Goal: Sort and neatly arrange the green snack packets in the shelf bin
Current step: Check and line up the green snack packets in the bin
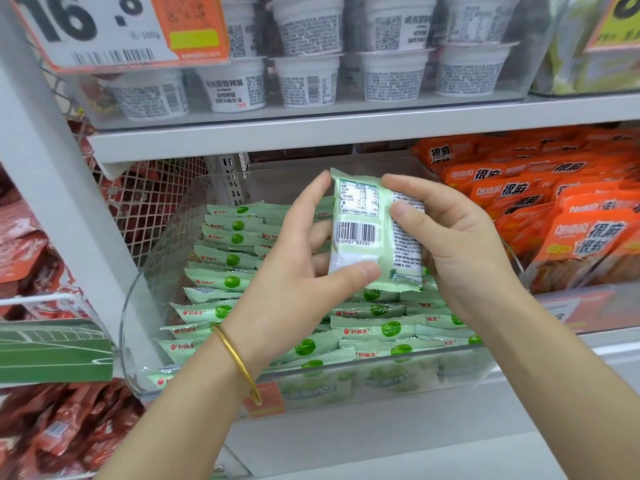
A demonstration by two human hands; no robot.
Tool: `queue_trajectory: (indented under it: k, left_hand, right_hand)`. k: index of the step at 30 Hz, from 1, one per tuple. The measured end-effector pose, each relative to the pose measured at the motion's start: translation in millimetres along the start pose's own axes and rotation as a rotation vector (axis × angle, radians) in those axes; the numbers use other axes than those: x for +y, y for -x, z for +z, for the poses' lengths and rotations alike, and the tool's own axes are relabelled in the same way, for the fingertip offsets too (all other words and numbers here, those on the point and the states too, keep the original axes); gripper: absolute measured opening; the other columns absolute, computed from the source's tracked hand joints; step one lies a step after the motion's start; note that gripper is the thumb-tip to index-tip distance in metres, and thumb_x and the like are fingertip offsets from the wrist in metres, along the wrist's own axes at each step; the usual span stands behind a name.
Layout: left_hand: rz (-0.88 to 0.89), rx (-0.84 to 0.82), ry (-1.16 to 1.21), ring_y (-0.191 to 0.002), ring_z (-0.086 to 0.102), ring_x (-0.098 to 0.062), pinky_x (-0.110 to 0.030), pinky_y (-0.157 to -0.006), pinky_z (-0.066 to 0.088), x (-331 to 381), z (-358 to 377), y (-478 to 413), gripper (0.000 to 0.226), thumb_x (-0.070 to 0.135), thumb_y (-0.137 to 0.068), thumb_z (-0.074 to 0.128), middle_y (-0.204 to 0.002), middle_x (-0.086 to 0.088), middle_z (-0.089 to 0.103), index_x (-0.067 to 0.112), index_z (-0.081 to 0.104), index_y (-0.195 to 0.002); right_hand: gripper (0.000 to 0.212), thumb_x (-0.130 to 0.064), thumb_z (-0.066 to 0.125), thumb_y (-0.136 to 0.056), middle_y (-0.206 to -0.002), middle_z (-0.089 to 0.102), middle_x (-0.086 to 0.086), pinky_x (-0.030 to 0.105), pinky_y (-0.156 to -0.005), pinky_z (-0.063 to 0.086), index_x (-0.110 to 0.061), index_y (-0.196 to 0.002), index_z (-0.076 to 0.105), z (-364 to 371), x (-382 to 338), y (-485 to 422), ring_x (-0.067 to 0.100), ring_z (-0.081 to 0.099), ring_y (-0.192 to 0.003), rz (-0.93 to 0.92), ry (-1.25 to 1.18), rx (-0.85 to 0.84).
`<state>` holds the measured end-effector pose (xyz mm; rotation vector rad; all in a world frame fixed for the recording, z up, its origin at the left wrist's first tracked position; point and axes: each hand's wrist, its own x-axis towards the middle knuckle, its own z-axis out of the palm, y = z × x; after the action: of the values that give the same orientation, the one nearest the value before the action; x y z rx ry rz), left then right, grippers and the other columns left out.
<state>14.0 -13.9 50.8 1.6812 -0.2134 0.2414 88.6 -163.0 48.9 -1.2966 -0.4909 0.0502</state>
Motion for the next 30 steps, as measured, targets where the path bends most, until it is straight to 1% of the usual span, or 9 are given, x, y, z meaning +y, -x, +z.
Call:
queue_trajectory:
  k: [3,5,10,21,25,26,28,29,30]
  left_hand:
    - [0.009,-0.025,-0.022,-0.101,0.066,-0.013,-0.031,-0.084,0.055,-3.4,-0.7,-0.4,0.092,0.003,-0.077,0.069,-0.124,0.011,0.061,0.043,0.017,-0.142]
    - [0.012,-0.025,-0.022,-0.102,0.066,-0.014,-0.03,-0.082,0.055,-4.3,-1.8,-0.3,0.094,0.004,-0.073,0.066,-0.125,0.011,0.061,0.042,0.016,-0.143]
    - [0.011,-0.036,-0.025,-0.102,0.066,-0.014,-0.027,-0.08,0.055,-1.4,-2.1,0.4,0.094,-0.011,-0.08,0.062,-0.125,0.011,0.061,0.039,0.015,-0.144]
    - [-0.01,-0.035,-0.022,-0.105,0.064,-0.009,-0.023,-0.082,0.053,-1.5,-1.7,-1.0,0.095,-0.009,-0.079,0.065,-0.125,0.012,0.06,0.038,0.016,-0.145]
    - [-0.033,0.069,-0.058,-0.098,0.063,0.001,-0.015,-0.075,0.051,0.6,1.2,-2.0,0.079,0.0,-0.08,0.067,-0.125,0.01,0.057,0.04,0.028,-0.136]
    - [-0.038,0.118,-0.064,-0.095,0.064,0.0,-0.016,-0.076,0.052,0.6,1.4,-2.5,0.071,0.005,-0.081,0.066,-0.122,0.008,0.057,0.041,0.032,-0.132]
    - [-0.075,0.231,-0.009,-0.093,0.066,-0.009,-0.027,-0.081,0.055,-0.9,0.1,-4.1,0.056,0.011,-0.085,0.064,-0.117,0.003,0.058,0.038,0.038,-0.127]
    - [-0.1,0.288,0.058,-0.092,0.067,-0.013,-0.03,-0.08,0.056,-1.7,-1.2,-5.3,0.05,0.012,-0.087,0.061,-0.117,-0.002,0.059,0.035,0.039,-0.126]
    - [-0.125,0.34,0.135,-0.089,0.068,-0.014,-0.03,-0.076,0.057,-2.0,-2.8,-6.6,0.045,0.012,-0.089,0.058,-0.116,-0.007,0.059,0.03,0.04,-0.125]
  right_hand:
    - [0.029,-0.017,0.065,-0.071,-0.095,0.073,0.0,0.026,-0.073,0.056,-0.02,-0.1,0.068,1.2,-1.2,0.4,0.012,0.068,-0.085,-0.002,-0.013,0.02]
    - [0.029,-0.018,0.065,-0.071,-0.095,0.073,0.0,0.026,-0.07,0.056,-0.02,-0.1,0.068,1.1,-1.5,0.7,0.013,0.068,-0.084,0.001,-0.008,0.016]
    - [0.03,-0.019,0.065,-0.07,-0.096,0.073,0.002,0.027,-0.069,0.057,-0.02,-0.101,0.067,0.4,-2.1,0.9,0.015,0.068,-0.084,0.011,-0.001,0.01]
    - [0.03,-0.022,0.066,-0.069,-0.097,0.073,0.002,0.029,-0.065,0.056,-0.023,-0.099,0.068,-1.6,-1.1,1.2,0.017,0.069,-0.086,0.035,-0.004,0.015]
    - [0.031,-0.024,0.067,-0.069,-0.099,0.072,0.004,0.031,-0.062,0.056,-0.021,-0.1,0.067,-1.3,-0.5,1.5,0.017,0.067,-0.082,0.052,0.023,0.032]
    - [0.031,-0.024,0.066,-0.07,-0.098,0.071,0.004,0.031,-0.06,0.055,-0.02,-0.1,0.066,-1.7,0.2,0.8,0.017,0.067,-0.08,0.064,0.024,0.036]
    - [0.022,-0.02,0.061,-0.081,-0.093,0.07,0.004,0.029,-0.056,0.054,-0.014,-0.102,0.065,-2.7,-0.9,-0.1,0.017,0.067,-0.075,0.101,-0.02,0.034]
    - [0.018,-0.016,0.054,-0.089,-0.093,0.069,0.006,0.029,-0.055,0.054,-0.011,-0.102,0.066,-3.0,-2.4,-0.1,0.02,0.068,-0.075,0.125,-0.063,0.029]
    - [0.024,-0.011,0.044,-0.094,-0.096,0.068,0.009,0.03,-0.055,0.054,-0.008,-0.102,0.067,-4.7,-3.3,-0.5,0.023,0.068,-0.075,0.143,-0.101,0.021]
